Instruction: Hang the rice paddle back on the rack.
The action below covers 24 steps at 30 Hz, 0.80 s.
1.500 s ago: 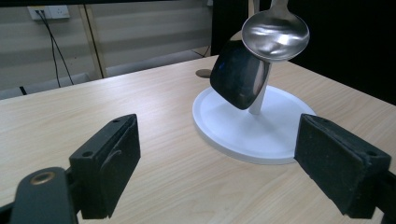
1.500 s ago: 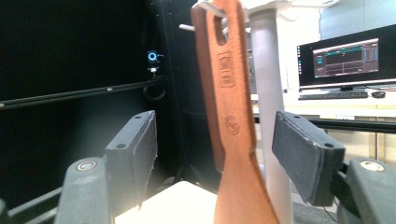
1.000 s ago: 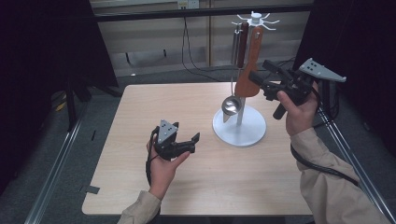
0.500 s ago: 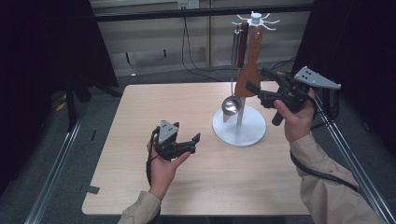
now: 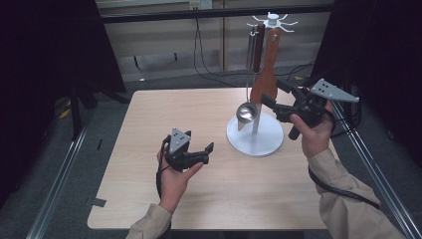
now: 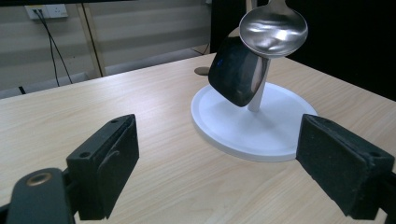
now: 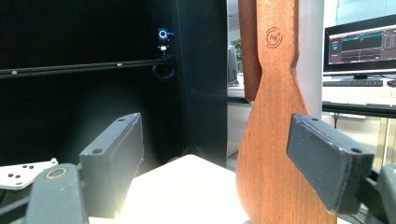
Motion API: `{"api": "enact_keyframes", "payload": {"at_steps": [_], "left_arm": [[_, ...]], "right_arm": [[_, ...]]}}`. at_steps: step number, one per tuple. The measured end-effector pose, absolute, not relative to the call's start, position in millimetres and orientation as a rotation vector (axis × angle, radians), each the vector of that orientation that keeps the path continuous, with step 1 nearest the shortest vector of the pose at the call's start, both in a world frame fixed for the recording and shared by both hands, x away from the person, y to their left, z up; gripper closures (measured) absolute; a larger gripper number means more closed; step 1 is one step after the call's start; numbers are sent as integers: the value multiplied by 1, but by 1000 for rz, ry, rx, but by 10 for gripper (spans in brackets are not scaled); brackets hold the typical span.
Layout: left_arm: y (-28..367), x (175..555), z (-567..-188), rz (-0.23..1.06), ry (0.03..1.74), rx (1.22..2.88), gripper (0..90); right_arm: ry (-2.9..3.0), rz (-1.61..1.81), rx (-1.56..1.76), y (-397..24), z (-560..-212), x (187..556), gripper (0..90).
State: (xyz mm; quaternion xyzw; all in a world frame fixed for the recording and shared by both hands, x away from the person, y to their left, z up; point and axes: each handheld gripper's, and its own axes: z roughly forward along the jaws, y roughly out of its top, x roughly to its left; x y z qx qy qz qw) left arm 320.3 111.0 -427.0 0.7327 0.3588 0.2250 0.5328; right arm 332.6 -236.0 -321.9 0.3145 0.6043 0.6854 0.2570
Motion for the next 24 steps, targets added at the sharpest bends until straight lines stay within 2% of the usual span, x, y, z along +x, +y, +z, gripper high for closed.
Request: {"api": "enact_keyframes", "payload": {"at_steps": [24], "left_arm": [[110,320,-428,532,855,1746,131]], "right_arm": [[1687,1849,864,-237,-349,323,190]]}}
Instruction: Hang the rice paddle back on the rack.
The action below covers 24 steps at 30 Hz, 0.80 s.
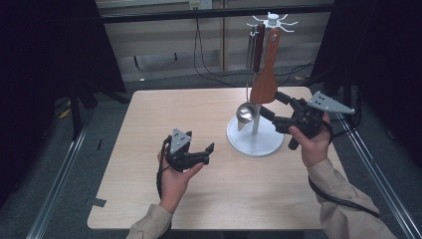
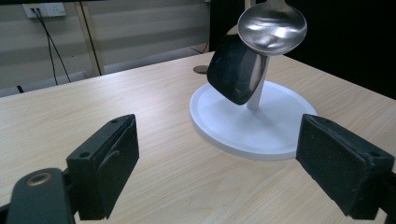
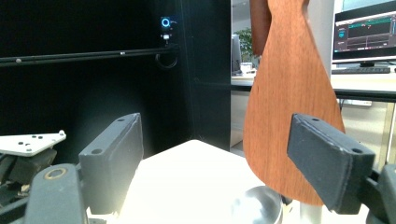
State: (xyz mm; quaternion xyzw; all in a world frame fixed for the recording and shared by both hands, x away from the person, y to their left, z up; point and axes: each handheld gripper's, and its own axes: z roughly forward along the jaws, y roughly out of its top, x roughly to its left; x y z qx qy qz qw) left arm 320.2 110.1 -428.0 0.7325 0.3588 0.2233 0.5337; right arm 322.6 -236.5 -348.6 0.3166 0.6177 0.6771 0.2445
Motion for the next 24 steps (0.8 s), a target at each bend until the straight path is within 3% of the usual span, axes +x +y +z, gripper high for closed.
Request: {"api": "enact_keyframes", "payload": {"at_steps": [24], "left_arm": [[110,320,-428,541,855,1756,131]], "right_arm": [[1767,1798,869,-237,-374,313,190]]}}
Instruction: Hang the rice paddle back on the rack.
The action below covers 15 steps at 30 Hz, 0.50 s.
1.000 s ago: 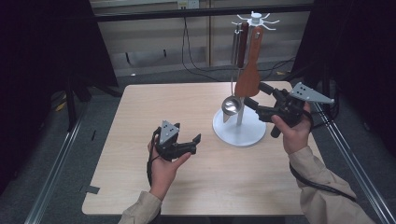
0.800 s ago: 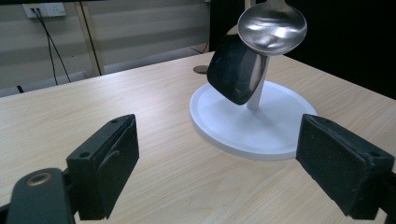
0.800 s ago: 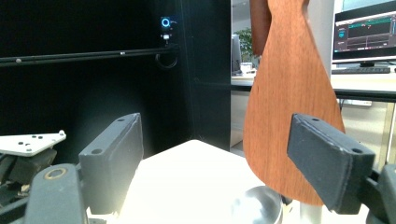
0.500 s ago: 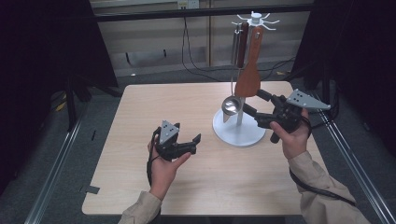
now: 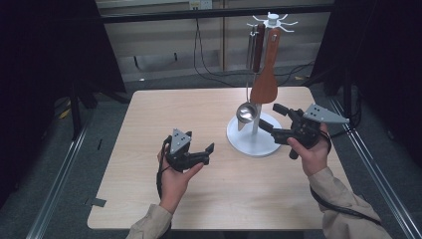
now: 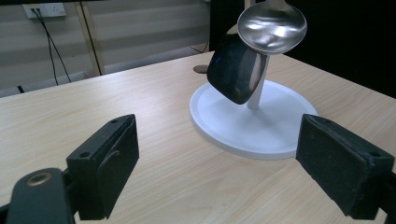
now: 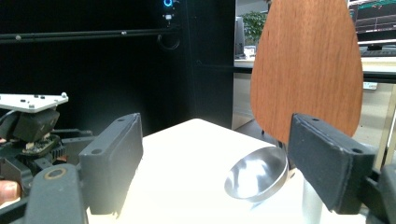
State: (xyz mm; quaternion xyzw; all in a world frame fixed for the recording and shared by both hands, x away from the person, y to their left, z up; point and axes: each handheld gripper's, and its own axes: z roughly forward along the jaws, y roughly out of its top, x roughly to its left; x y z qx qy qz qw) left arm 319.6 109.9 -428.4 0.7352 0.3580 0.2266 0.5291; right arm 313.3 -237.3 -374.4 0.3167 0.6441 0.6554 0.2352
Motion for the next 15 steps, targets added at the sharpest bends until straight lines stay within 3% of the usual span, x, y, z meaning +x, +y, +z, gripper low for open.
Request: {"api": "enact_keyframes", "payload": {"at_steps": [15], "left_arm": [[110,320,-429,535,856,1750,130]], "right_arm": [[1818,1759,872,-239,-389,310,191]]}}
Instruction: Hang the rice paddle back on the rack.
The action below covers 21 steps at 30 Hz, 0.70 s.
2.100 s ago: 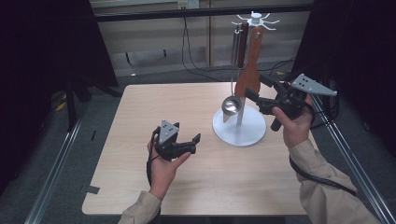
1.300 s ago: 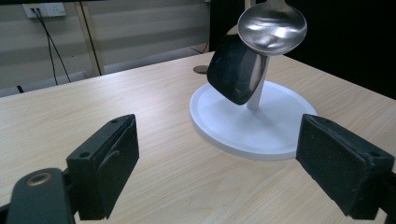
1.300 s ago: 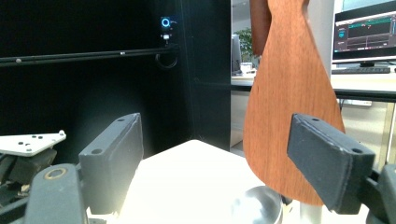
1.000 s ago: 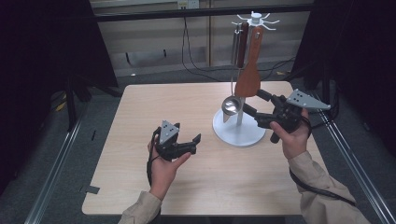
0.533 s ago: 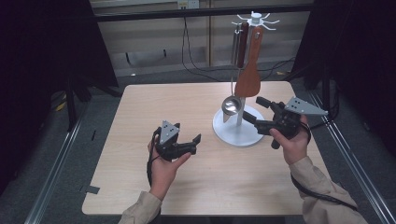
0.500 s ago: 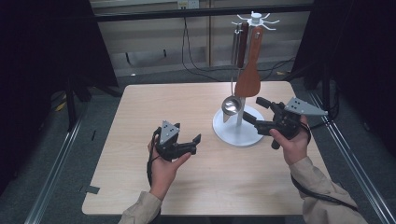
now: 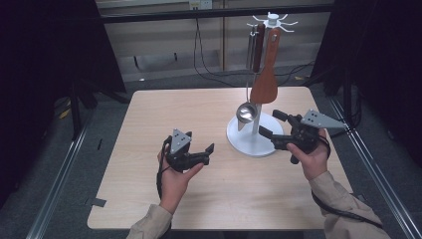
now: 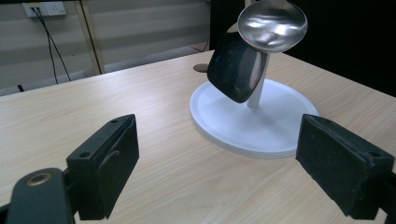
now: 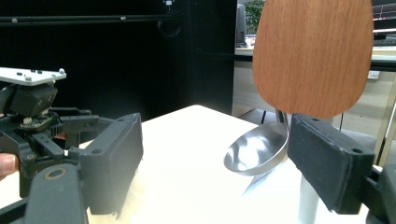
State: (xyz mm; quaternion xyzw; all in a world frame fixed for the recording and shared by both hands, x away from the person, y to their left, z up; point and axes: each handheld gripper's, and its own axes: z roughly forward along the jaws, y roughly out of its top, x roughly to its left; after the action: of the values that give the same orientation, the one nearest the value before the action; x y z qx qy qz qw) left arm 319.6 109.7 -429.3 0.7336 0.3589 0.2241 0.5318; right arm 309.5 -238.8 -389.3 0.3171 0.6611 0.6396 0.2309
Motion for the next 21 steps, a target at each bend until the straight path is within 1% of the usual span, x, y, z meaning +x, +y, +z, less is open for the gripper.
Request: {"api": "enact_keyframes", "payload": {"at_steps": [21], "left_arm": [[110,318,-431,536,851,1766,130]], "right_arm": [[1884,1708,874,-232,-410,310,191]]}}
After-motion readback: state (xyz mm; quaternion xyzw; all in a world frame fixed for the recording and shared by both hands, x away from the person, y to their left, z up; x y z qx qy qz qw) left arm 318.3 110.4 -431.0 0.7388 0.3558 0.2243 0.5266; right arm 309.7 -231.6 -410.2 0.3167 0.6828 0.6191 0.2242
